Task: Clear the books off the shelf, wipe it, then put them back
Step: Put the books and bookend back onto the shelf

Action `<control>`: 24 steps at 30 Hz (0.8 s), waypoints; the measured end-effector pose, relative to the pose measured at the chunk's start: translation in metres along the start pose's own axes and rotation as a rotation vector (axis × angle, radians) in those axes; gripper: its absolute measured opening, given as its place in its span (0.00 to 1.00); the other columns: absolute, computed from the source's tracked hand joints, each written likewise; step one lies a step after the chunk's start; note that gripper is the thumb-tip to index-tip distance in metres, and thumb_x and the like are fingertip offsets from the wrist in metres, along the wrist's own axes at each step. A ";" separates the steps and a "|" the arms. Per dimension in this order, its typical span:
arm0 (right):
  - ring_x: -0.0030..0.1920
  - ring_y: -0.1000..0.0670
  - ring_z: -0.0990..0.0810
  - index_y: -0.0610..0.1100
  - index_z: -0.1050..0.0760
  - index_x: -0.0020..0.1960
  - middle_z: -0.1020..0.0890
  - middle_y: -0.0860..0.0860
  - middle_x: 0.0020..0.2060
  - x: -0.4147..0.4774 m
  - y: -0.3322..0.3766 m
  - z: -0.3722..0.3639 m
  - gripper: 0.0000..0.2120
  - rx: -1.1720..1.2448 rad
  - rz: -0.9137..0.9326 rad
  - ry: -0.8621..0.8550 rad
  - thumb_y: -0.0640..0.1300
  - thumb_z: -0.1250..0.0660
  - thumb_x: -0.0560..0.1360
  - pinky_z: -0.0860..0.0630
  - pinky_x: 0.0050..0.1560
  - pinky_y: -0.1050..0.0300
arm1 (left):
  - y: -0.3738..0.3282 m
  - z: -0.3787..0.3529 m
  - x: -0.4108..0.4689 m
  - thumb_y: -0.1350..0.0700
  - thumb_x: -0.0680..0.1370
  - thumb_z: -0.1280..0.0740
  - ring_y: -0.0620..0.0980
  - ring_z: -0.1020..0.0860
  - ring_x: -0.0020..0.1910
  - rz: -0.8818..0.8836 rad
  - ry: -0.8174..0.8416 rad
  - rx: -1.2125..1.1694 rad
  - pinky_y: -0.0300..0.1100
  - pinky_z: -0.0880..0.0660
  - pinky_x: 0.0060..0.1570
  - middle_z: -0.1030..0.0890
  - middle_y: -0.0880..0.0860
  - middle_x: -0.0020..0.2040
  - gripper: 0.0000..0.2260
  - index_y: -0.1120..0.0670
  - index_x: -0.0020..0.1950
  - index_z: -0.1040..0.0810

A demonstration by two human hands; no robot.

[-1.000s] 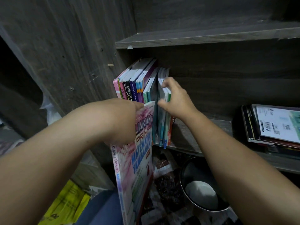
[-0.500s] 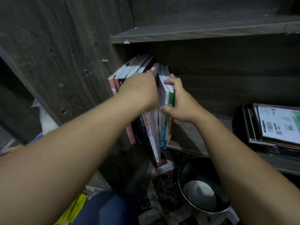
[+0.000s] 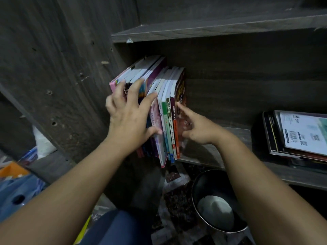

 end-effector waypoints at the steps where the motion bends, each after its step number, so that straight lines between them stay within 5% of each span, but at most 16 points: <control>1: 0.63 0.49 0.25 0.71 0.58 0.73 0.32 0.50 0.72 0.001 -0.001 0.000 0.48 -0.022 -0.008 -0.003 0.38 0.31 0.73 0.25 0.61 0.47 | -0.001 -0.004 0.005 0.34 0.57 0.24 0.61 0.52 0.72 0.022 -0.004 0.035 0.63 0.48 0.65 0.43 0.57 0.76 0.45 0.48 0.70 0.30; 9: 0.70 0.46 0.31 0.69 0.62 0.73 0.36 0.49 0.74 0.003 -0.001 -0.006 0.45 -0.089 -0.032 0.015 0.39 0.34 0.76 0.30 0.67 0.45 | 0.016 -0.019 -0.013 0.31 0.51 0.23 0.60 0.51 0.72 0.207 -0.107 0.187 0.58 0.48 0.63 0.50 0.58 0.74 0.55 0.44 0.75 0.37; 15: 0.68 0.47 0.30 0.69 0.60 0.74 0.35 0.50 0.74 0.005 -0.001 -0.004 0.44 -0.110 -0.018 0.008 0.39 0.35 0.77 0.30 0.66 0.50 | 0.011 -0.007 -0.020 0.38 0.59 0.22 0.60 0.48 0.71 0.239 -0.136 -0.002 0.63 0.41 0.60 0.48 0.56 0.75 0.42 0.47 0.70 0.30; 19: 0.68 0.46 0.30 0.69 0.62 0.74 0.35 0.49 0.74 0.003 0.003 -0.008 0.43 -0.096 -0.033 0.004 0.41 0.36 0.77 0.29 0.66 0.44 | 0.009 0.010 -0.030 0.38 0.66 0.28 0.59 0.40 0.71 0.273 -0.195 -0.105 0.57 0.41 0.59 0.36 0.55 0.73 0.27 0.51 0.59 0.25; 22: 0.65 0.46 0.27 0.66 0.60 0.75 0.33 0.49 0.72 0.003 0.007 -0.007 0.42 -0.092 -0.027 -0.029 0.44 0.35 0.77 0.26 0.62 0.47 | 0.007 0.028 -0.037 0.50 0.74 0.30 0.51 0.24 0.56 0.268 -0.255 -0.363 0.48 0.32 0.54 0.23 0.52 0.57 0.11 0.55 0.45 0.28; 24: 0.67 0.46 0.28 0.60 0.58 0.78 0.33 0.49 0.72 0.004 0.012 -0.005 0.41 -0.109 -0.007 -0.063 0.47 0.33 0.76 0.28 0.65 0.48 | 0.010 0.032 -0.025 0.55 0.75 0.30 0.48 0.22 0.43 0.307 -0.192 -0.518 0.48 0.23 0.45 0.21 0.49 0.47 0.09 0.53 0.43 0.30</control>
Point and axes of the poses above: each hand's wrist, its own x-axis towards the middle knuckle, its own z-axis out of the back of the hand, y = z × x, the point moved 10 cm from there along x, towards the middle knuckle
